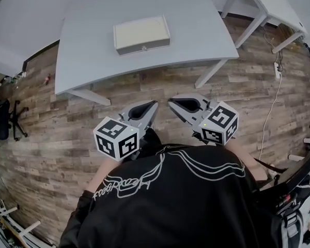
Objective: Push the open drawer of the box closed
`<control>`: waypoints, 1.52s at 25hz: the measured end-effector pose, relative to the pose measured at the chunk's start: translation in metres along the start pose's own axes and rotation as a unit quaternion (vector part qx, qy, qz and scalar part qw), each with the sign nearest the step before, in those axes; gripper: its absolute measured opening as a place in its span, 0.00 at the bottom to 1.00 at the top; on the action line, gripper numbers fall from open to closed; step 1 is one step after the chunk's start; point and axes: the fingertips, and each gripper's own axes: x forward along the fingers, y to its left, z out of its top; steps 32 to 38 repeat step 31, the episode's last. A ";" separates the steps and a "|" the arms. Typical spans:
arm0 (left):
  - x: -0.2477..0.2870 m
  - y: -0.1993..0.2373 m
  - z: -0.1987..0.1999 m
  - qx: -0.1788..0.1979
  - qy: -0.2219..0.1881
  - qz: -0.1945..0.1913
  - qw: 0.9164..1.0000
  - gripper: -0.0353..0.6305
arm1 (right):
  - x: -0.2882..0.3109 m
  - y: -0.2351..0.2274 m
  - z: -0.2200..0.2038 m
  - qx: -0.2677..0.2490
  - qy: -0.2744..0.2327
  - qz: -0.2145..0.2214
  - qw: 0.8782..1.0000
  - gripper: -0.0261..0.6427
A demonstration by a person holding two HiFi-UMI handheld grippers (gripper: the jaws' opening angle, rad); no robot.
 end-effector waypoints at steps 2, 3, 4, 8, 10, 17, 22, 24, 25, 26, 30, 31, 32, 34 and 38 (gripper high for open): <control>-0.004 -0.018 0.003 0.015 -0.008 0.000 1.000 0.06 | -0.014 0.011 0.003 0.004 -0.007 0.011 1.000 0.05; -0.006 -0.026 0.004 0.022 -0.011 0.001 1.000 0.06 | -0.021 0.016 0.005 0.006 -0.010 0.014 1.000 0.05; -0.008 -0.035 0.005 0.028 -0.014 0.000 0.999 0.06 | -0.027 0.021 0.006 0.006 -0.013 0.016 1.000 0.05; -0.019 -0.059 0.009 0.050 -0.028 0.002 0.998 0.06 | -0.044 0.038 0.008 -0.018 -0.016 0.011 1.000 0.05; -0.019 -0.068 0.011 0.059 -0.031 0.003 0.998 0.06 | -0.050 0.041 0.008 -0.022 -0.016 0.010 1.000 0.05; -0.017 -0.080 0.014 0.070 -0.034 0.001 0.997 0.06 | -0.058 0.044 0.008 -0.025 -0.017 0.009 1.000 0.05; -0.016 -0.082 0.012 0.071 -0.032 0.000 0.997 0.06 | -0.059 0.045 0.006 -0.024 -0.017 0.008 1.000 0.05; -0.015 -0.080 0.012 0.072 -0.031 0.000 0.997 0.06 | -0.058 0.043 0.005 -0.024 -0.016 0.007 1.000 0.05; -0.015 -0.080 0.012 0.072 -0.030 0.000 0.997 0.06 | -0.058 0.043 0.005 -0.023 -0.016 0.008 1.000 0.05; -0.014 -0.079 0.011 0.071 -0.028 0.000 0.997 0.06 | -0.057 0.042 0.005 -0.023 -0.017 0.008 1.000 0.05; -0.012 -0.077 0.009 0.072 -0.023 -0.001 0.997 0.06 | -0.054 0.041 0.003 -0.022 -0.016 0.009 1.000 0.05; -0.012 -0.076 0.009 0.072 -0.022 -0.001 0.997 0.06 | -0.053 0.040 0.003 -0.022 -0.016 0.009 1.000 0.05; -0.012 -0.076 0.009 0.072 -0.022 -0.001 0.997 0.06 | -0.053 0.040 0.003 -0.022 -0.016 0.009 1.000 0.05; -0.012 -0.076 0.009 0.072 -0.022 -0.001 0.997 0.06 | -0.053 0.040 0.003 -0.022 -0.016 0.009 1.000 0.05; -0.012 -0.076 0.009 0.072 -0.022 -0.001 0.997 0.06 | -0.053 0.040 0.003 -0.022 -0.016 0.009 1.000 0.05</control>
